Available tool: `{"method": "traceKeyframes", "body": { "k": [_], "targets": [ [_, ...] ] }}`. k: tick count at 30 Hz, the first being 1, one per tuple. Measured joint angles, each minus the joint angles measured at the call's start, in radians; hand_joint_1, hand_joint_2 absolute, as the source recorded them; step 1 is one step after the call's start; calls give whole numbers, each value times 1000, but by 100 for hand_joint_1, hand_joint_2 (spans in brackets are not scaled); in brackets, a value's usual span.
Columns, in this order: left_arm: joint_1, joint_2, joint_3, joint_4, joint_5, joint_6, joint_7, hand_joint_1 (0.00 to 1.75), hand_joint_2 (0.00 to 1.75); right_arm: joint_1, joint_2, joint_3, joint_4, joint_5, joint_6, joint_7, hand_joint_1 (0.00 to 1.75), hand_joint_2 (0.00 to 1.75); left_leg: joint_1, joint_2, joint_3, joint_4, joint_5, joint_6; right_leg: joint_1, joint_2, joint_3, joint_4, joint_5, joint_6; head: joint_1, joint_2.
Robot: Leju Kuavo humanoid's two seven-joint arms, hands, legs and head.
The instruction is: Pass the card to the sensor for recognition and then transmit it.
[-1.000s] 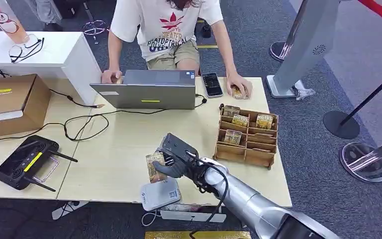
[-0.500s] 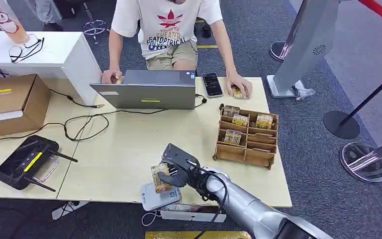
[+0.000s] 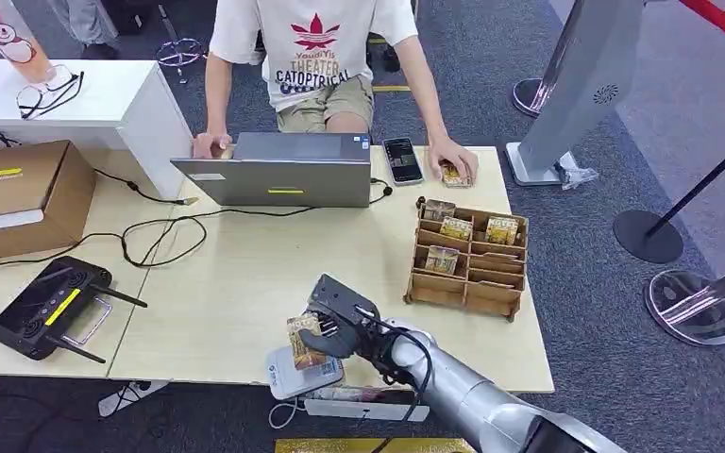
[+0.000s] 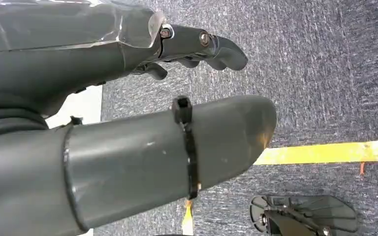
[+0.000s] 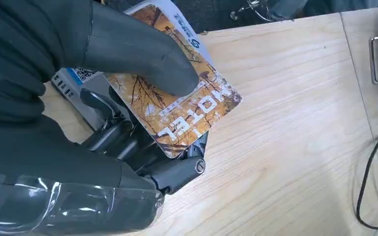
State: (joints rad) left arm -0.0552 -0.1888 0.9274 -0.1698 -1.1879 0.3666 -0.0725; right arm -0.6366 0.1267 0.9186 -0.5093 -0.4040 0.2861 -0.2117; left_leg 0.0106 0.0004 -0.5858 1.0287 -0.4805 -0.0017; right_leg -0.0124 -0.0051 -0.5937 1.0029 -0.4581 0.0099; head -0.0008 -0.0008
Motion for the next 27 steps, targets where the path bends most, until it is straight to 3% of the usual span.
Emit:
{"method": "traceKeyframes", "body": {
  "k": [11,18,27],
  "targets": [
    [0,3,0,0,-5,-9,0,0,0,-31,-5,-78,-14,-36,-28,-22,175,175,0,0,0,0,0,0,0,0,0,0,0,0,0,0],
    [-1,3,0,0,-19,-9,8,0,0,-33,-16,-105,-8,2,-71,-16,175,175,0,0,0,0,0,0,0,0,0,0,0,0,0,0],
    [-2,3,0,0,-33,-6,17,0,0,-22,-29,-129,17,19,-69,-15,175,175,0,0,0,0,0,0,0,0,0,0,0,0,0,0]
  ]
}}
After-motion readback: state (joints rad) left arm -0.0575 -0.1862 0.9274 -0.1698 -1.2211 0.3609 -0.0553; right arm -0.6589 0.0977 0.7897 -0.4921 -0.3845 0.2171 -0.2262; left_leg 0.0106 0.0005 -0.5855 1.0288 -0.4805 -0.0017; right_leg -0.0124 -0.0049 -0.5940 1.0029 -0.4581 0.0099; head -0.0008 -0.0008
